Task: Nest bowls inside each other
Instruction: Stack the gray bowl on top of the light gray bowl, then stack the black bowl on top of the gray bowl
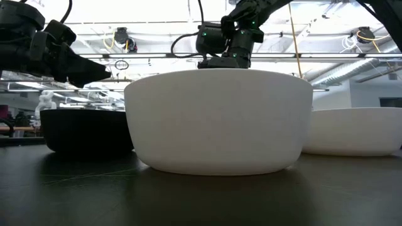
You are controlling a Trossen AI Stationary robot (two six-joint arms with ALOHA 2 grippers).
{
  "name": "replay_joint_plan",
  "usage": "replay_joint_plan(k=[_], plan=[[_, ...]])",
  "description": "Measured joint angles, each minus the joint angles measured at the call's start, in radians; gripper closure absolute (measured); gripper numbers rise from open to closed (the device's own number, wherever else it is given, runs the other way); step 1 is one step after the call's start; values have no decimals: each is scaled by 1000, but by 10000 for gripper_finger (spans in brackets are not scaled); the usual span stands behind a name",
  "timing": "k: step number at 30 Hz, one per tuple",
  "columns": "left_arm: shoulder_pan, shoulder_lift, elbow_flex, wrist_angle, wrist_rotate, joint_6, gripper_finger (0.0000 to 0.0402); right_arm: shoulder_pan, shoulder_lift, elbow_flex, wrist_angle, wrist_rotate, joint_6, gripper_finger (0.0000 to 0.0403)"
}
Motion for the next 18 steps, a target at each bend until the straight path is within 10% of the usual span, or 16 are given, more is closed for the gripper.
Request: replay_joint_plan(k=[18], plan=[[0, 0, 0, 0, 0, 0, 190, 24, -156, -1, 201, 8, -132, 216]])
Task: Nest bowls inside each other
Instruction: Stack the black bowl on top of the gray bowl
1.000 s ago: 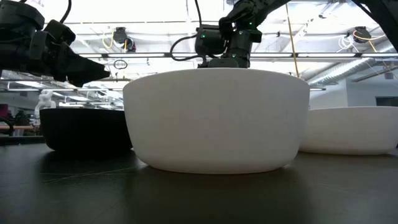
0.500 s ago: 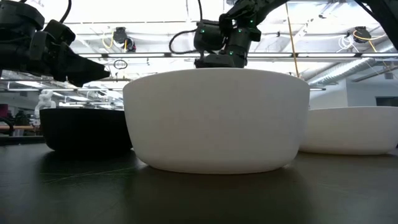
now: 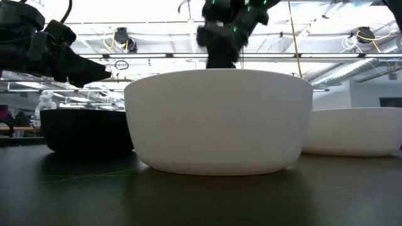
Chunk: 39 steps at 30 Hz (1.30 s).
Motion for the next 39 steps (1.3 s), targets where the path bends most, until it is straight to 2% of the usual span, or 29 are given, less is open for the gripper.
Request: replay_joint_plan(k=[4, 11, 16, 21, 31, 35, 39], plan=[[0, 0, 0, 2, 0, -2, 190, 40, -42, -11, 125, 22, -59, 250], [0, 0, 0, 20, 0, -9, 190, 84, -152, -24, 108, 26, -178, 390], [0, 0, 0, 39, 1, -8, 190, 100, -287, -152, 181, 25, -147, 397], [0, 0, 0, 40, 1, -5, 190, 83, -504, -418, 311, 19, -64, 402], [0, 0, 0, 59, 10, -1, 190, 80, -1118, -975, 648, 53, 73, 403], [0, 0, 0, 64, 10, 0, 190, 81, -1332, -1115, 650, 95, 120, 403], [0, 0, 0, 78, 10, 1, 190, 81, -1468, -1200, 639, 104, 140, 403]])
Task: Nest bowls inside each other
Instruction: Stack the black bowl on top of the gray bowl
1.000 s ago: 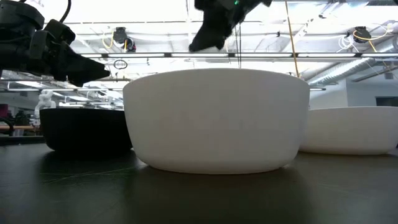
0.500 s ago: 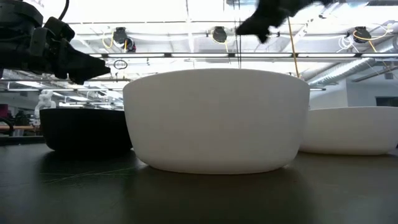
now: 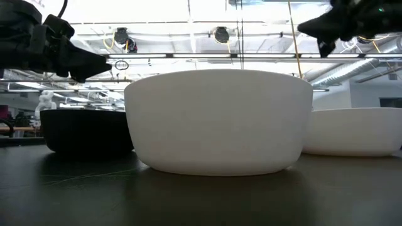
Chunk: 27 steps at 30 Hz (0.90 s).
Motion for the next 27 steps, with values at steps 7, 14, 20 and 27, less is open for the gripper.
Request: replay_joint_plan(k=[7, 14, 20, 27], plan=[[0, 0, 0, 34, 0, -7, 190, 0, -97, -52, -111, -4, -5, 403], [0, 0, 0, 63, 1, -32, 190, 0, -141, -105, -108, -18, -26, 403], [0, 0, 0, 65, 0, -29, 190, 0, -184, -145, -106, -29, -29, 403], [0, 0, 0, 33, 0, -102, 190, 0, -236, -182, -105, -28, -25, 403]])
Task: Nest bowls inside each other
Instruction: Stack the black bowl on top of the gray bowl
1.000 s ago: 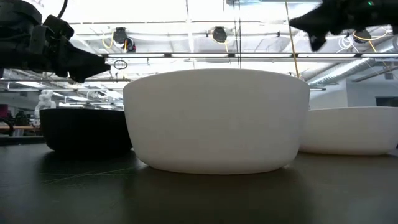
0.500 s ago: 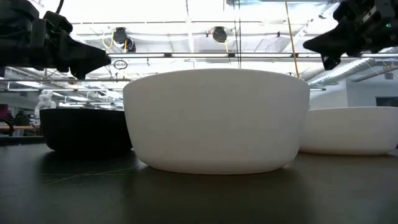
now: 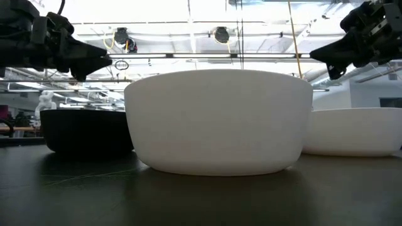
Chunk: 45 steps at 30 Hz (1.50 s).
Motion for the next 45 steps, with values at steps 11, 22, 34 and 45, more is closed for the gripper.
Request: replay_joint_plan(k=[11, 22, 34, 45], plan=[[0, 0, 0, -23, -26, -70, 172, 0, -49, -31, 2, -1, 14, 403], [-1, 28, 195, -344, 15, -157, 35, 0, -49, -31, -3, -6, 28, 403], [0, 419, 478, -698, -44, -223, 41, 0, -49, -31, -3, -6, 29, 403], [0, 736, 612, -855, 33, -208, 41, 0, -49, -31, -3, -10, 33, 403]])
